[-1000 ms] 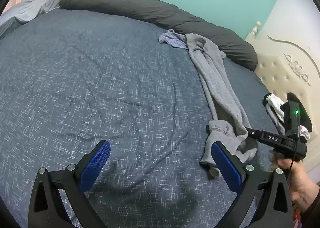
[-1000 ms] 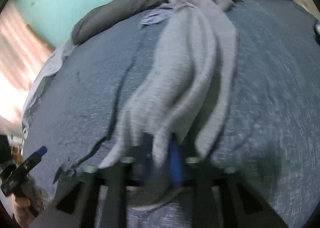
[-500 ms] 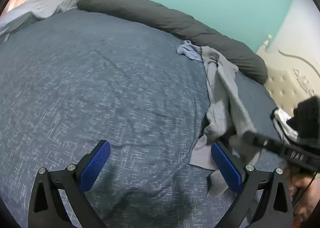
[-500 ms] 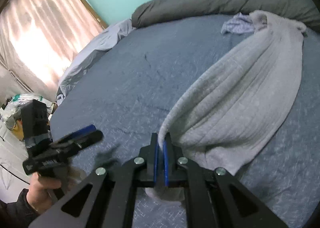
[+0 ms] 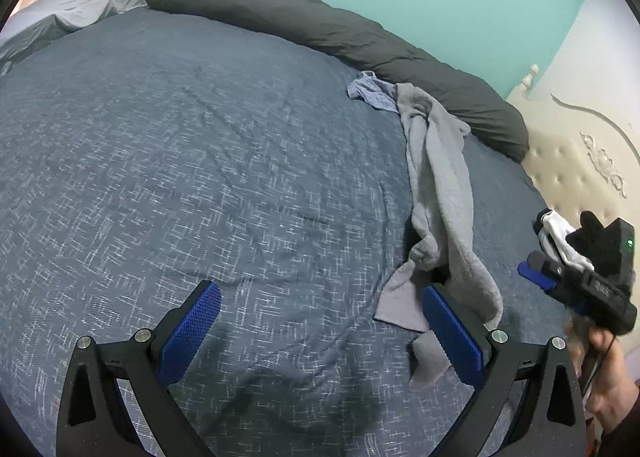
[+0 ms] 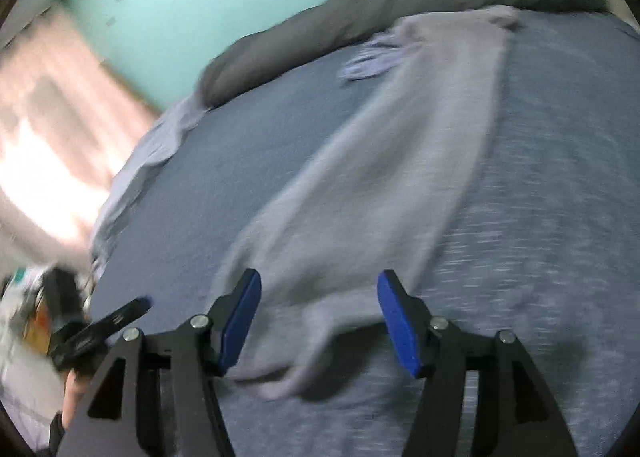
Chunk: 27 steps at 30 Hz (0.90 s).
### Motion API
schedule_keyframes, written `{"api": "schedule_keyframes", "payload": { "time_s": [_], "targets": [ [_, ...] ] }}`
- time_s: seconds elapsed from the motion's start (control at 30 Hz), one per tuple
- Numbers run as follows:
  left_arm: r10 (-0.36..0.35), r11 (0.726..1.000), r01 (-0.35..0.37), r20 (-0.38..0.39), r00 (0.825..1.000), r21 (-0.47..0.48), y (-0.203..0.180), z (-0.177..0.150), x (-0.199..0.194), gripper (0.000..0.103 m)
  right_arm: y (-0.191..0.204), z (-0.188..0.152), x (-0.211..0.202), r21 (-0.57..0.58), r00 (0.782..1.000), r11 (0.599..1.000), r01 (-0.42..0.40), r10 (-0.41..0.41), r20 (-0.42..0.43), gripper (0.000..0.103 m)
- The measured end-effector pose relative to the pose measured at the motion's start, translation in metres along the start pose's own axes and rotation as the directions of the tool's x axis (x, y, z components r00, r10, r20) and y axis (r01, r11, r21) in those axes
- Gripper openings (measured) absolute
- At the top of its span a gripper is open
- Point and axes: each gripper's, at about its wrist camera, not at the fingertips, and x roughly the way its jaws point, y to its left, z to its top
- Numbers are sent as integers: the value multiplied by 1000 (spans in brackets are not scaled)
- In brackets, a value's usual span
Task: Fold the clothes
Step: 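Pull the grey sweater toward the bed edge with the right tool, then lay the sweater flat and open the right tool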
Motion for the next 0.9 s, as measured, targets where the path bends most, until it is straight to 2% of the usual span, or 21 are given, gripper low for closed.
{"api": "schedule_keyframes", "payload": {
  "time_s": [0.1, 0.23, 0.5, 0.73, 0.77, 0.9],
  "targets": [
    [-18, 1000, 18, -15, 1000, 2, -3, -1, 4, 103, -25, -5, 3, 70, 999, 996, 54, -53, -15, 61],
    [-19, 1000, 20, -28, 999, 22, -9, -4, 9, 103, -44, -21, 15, 145, 997, 987, 67, -61, -43, 61],
    [-13, 1000, 14, -41, 999, 28, -9, -7, 14, 103, -44, -33, 51, 209, 997, 977, 48, -36, -63, 61],
    [-20, 999, 22, -45, 999, 32, -12, -7, 16, 103, -31, -36, 66, 185, 996, 983, 9, 8, -90, 61],
    [-20, 999, 21, -45, 999, 33, -12, -8, 16, 103, -30, -36, 67, 175, 995, 984, 6, 10, -94, 58],
    [-20, 999, 22, -46, 999, 36, -12, -9, 15, 103, -17, -35, 68, 90, 993, 996, -9, 19, -113, 13]
  ]
}}
